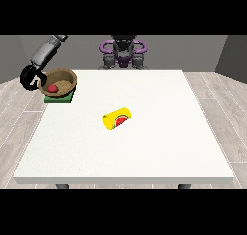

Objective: Pick the cup and pour the ball into the bowl, then pick the bowl and place it on the pad

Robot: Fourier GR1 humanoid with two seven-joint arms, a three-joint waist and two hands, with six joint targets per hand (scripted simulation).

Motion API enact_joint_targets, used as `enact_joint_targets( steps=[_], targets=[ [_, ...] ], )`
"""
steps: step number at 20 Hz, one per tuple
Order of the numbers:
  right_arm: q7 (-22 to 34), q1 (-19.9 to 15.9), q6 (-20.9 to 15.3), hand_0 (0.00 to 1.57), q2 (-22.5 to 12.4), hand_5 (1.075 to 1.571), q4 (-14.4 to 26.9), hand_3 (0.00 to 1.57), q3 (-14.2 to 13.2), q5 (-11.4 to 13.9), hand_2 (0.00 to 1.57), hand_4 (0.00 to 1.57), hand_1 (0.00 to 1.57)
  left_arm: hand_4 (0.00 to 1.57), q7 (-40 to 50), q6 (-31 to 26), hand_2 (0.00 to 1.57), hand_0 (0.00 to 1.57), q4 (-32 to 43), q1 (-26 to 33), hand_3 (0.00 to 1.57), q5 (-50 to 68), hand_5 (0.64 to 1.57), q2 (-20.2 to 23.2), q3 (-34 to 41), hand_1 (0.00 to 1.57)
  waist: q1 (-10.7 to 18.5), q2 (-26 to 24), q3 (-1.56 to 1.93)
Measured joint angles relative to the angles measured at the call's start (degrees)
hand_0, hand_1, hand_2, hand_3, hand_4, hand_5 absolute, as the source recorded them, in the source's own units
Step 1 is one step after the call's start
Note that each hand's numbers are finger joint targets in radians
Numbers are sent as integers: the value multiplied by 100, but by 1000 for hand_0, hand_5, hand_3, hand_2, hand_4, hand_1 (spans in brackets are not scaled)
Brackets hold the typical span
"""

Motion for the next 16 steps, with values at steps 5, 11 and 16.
enact_joint_targets(
  steps=[5,11,16],
  targets=[
    [310,-105,-1,1571,67,1571,-142,1290,185,106,1571,1229,1571,0,-220,-94,0,0,288,143,0,-90,1530,-59,-58,0,-36,-267,-8],
    [122,-7,-18,1571,281,1568,4,1130,172,79,1571,1117,1571,0,-288,-190,0,0,336,196,0,-21,1525,25,-3,0,-31,-189,-5],
    [152,67,31,1571,338,1561,358,1571,-51,-127,1571,504,1571,0,-233,-173,0,0,251,243,0,69,1521,105,72,0,-26,-126,-1]
  ],
)
